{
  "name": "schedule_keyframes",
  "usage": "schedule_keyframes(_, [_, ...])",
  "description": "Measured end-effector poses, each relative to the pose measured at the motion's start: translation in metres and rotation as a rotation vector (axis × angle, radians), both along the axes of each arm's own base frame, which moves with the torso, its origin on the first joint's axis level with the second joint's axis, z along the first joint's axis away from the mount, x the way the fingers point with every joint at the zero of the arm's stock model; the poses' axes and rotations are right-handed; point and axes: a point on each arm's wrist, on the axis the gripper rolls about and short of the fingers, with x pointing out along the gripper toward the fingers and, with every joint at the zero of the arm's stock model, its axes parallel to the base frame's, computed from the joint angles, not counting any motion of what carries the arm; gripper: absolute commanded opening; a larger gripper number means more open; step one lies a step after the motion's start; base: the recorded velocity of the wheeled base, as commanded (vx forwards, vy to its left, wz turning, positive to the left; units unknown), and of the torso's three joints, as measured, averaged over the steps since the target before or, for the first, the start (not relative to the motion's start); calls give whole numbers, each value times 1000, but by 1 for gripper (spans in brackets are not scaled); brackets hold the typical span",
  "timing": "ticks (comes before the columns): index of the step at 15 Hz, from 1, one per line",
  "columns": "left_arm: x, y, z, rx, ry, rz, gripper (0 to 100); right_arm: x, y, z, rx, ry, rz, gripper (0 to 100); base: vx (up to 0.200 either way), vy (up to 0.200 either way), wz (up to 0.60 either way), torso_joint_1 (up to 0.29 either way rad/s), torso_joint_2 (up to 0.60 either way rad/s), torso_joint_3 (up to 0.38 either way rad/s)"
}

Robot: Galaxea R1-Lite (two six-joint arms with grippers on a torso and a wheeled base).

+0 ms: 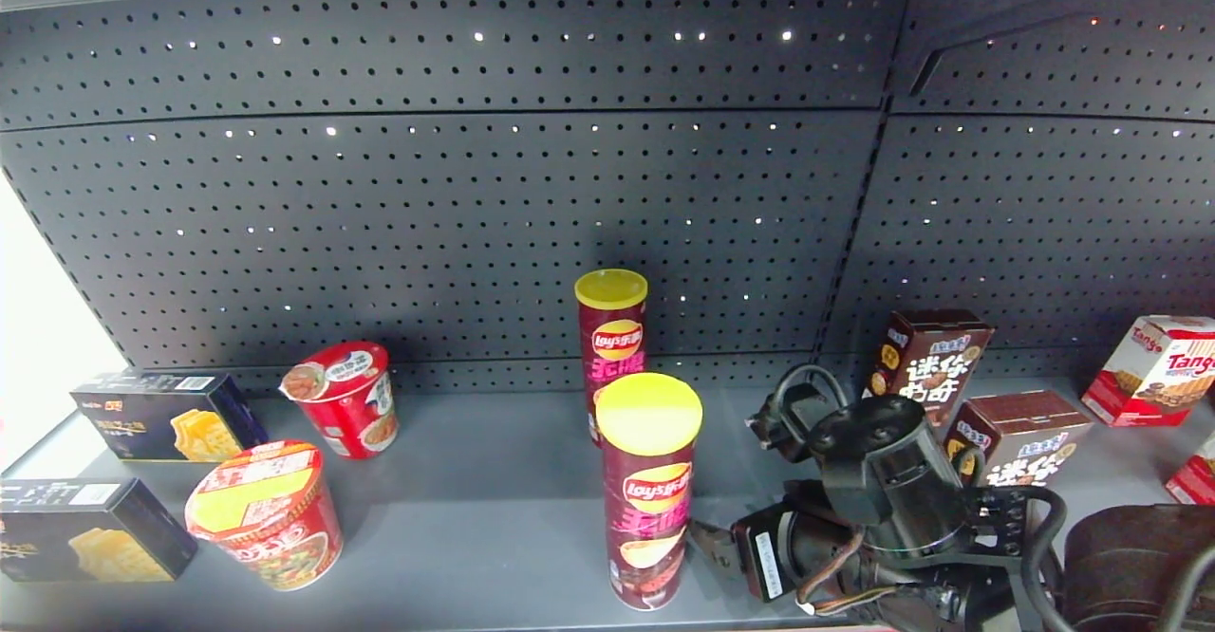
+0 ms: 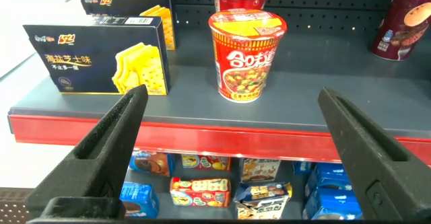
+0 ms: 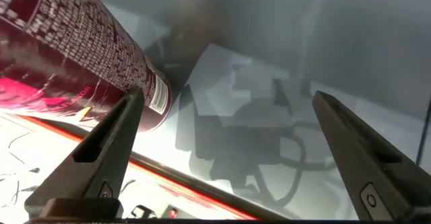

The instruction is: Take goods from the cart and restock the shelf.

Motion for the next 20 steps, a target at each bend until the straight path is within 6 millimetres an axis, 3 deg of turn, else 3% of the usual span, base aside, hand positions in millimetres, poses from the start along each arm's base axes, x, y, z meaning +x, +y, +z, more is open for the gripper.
schedule_keyframes(20, [0,0,0,0,0,0,100,-2,18,-4,-2,1,39,100,0,0,0,0,0,0])
